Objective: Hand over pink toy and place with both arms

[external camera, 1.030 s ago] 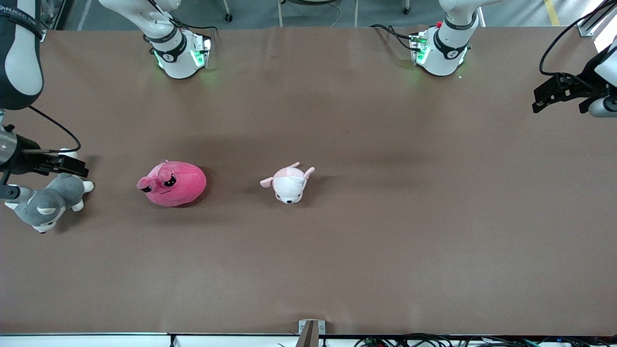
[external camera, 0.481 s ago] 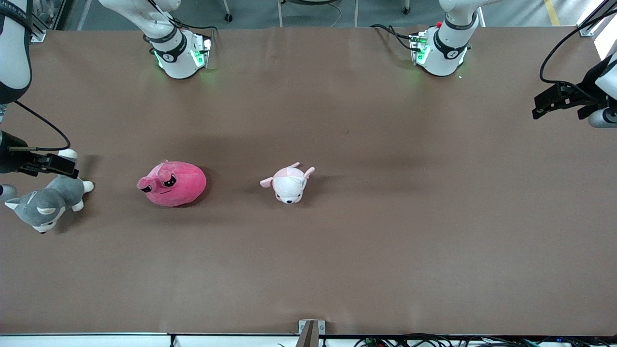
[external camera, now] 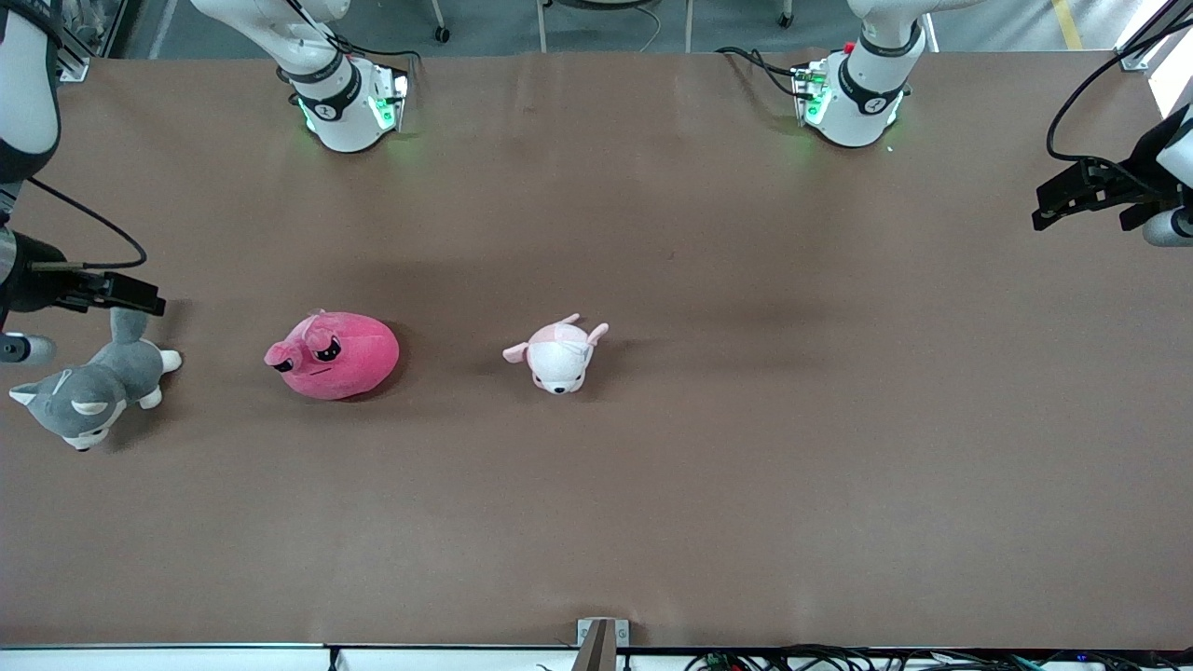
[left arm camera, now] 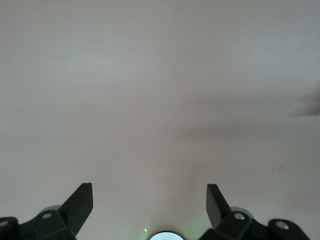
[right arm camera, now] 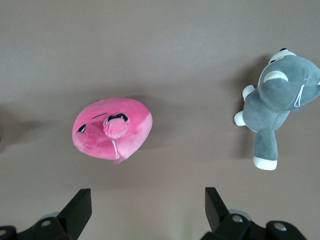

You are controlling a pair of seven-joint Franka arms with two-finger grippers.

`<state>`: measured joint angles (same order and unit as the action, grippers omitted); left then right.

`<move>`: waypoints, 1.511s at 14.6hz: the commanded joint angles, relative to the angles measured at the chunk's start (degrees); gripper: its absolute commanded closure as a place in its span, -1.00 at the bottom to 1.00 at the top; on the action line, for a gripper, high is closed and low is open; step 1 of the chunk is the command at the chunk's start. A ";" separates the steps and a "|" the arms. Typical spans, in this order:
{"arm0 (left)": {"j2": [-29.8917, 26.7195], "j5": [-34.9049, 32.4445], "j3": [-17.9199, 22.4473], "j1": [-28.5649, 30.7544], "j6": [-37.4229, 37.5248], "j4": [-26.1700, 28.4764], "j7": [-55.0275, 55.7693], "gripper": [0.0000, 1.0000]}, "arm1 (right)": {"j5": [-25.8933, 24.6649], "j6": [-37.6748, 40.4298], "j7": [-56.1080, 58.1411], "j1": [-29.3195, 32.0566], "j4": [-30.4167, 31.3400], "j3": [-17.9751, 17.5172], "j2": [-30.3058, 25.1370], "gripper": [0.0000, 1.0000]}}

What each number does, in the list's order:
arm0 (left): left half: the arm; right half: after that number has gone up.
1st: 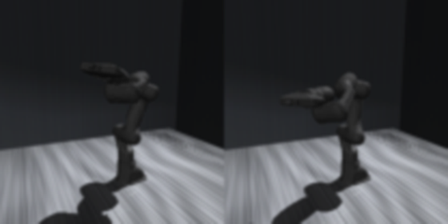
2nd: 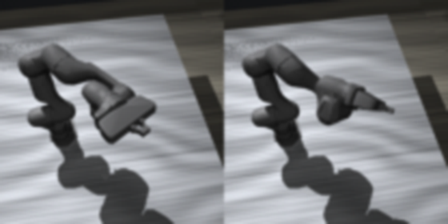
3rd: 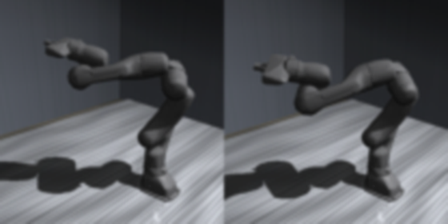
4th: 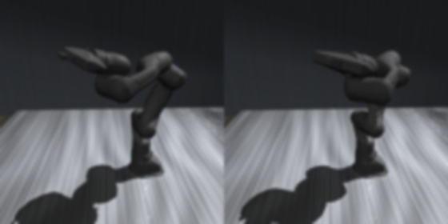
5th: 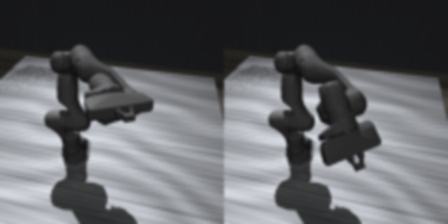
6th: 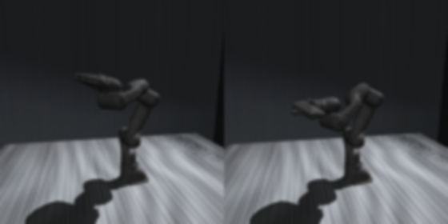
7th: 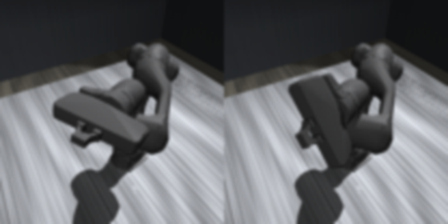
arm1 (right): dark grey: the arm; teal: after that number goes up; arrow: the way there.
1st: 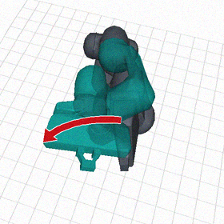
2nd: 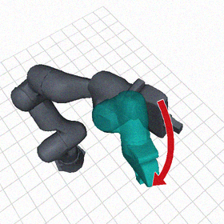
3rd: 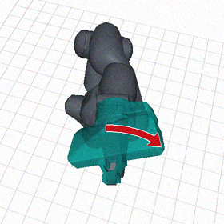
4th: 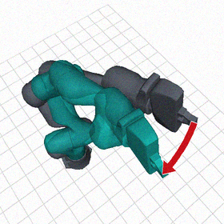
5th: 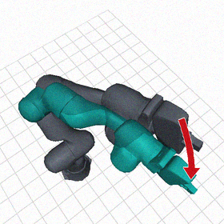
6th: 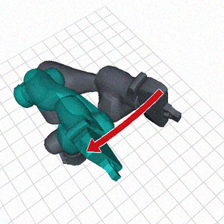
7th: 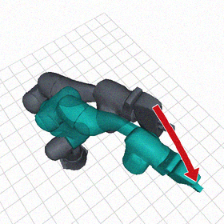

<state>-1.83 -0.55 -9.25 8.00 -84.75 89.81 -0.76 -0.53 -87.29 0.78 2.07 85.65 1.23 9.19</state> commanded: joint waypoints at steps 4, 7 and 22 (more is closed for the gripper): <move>0.42 0.46 3.19 -3.34 0.56 -1.22 -0.30 -1.00 | 0.10 0.27 -0.60 -1.01 7.42 -0.35 -9.53 -1.00; 0.51 0.46 4.58 -4.82 0.56 -1.22 -0.30 -1.00 | 0.10 0.01 -2.26 -0.92 11.97 -0.35 -14.27 -1.00; 0.42 0.64 7.85 -8.17 0.56 -1.22 -0.30 -1.00 | 3.08 2.91 -2.36 -1.01 13.14 -0.35 -21.49 -1.00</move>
<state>-1.74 -0.55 -1.78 0.21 -84.75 89.75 -0.76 1.52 -84.07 -0.63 0.96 96.94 1.07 -10.84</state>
